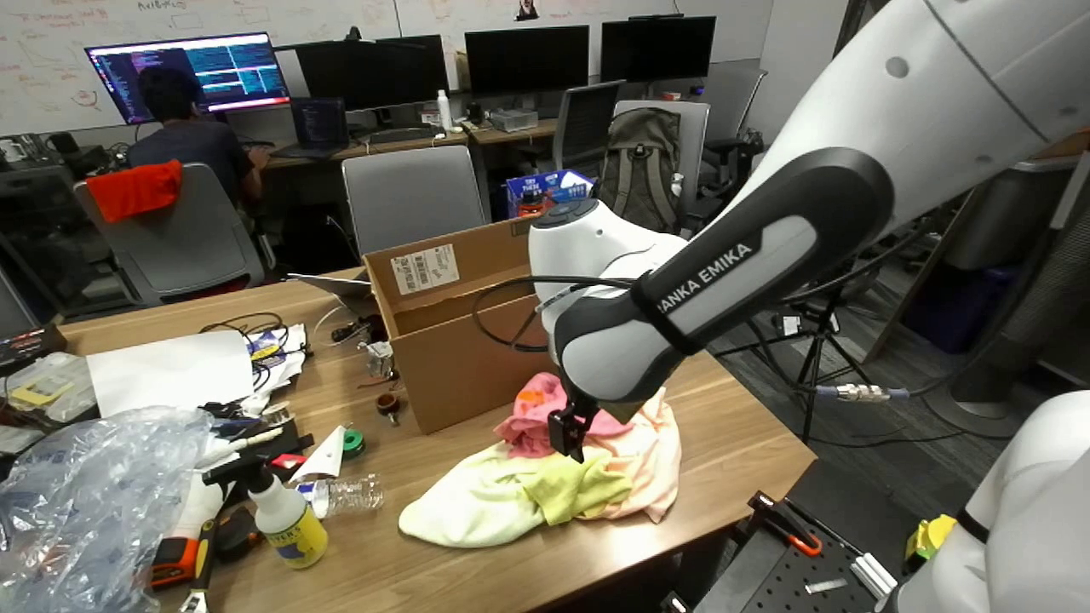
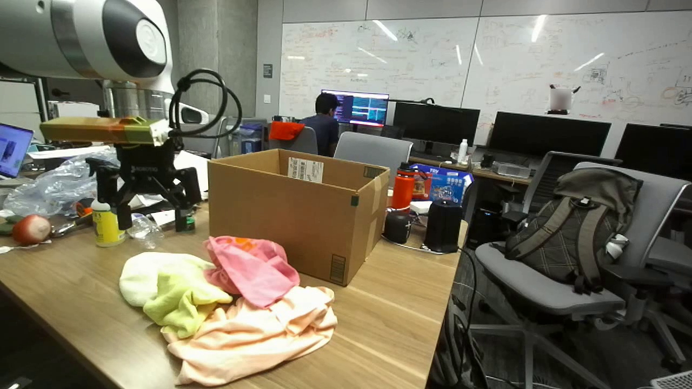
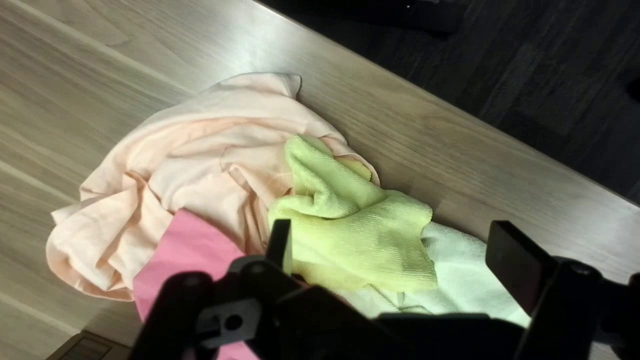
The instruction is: Put the shirts and towels in the box respectively one at a time
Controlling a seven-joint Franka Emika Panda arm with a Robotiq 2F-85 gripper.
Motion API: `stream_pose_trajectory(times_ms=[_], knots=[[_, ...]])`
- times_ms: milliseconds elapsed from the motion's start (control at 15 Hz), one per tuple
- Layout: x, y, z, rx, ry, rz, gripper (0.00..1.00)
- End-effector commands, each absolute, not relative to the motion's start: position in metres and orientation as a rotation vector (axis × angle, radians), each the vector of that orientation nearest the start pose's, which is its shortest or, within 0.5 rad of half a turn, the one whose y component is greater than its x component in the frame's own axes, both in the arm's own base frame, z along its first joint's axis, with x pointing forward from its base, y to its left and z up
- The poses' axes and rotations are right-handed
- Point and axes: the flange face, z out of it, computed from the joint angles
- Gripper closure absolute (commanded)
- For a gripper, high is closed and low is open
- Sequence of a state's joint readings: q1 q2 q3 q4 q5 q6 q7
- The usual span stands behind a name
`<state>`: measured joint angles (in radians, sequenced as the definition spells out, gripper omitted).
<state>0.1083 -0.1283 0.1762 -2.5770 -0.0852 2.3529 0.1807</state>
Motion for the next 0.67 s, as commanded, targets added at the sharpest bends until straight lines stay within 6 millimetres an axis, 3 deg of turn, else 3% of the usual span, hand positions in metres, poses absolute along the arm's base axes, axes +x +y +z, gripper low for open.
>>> stream_pose_trajectory(times_ms=[0, 267, 600], knots=[[0.432, 0.114, 0.292, -3.120, -0.253, 0.122, 0.00], [0.447, 0.117, 0.289, -3.036, -0.269, 0.116, 0.00], [0.470, 0.124, 0.282, -3.182, -0.384, 0.009, 0.00]])
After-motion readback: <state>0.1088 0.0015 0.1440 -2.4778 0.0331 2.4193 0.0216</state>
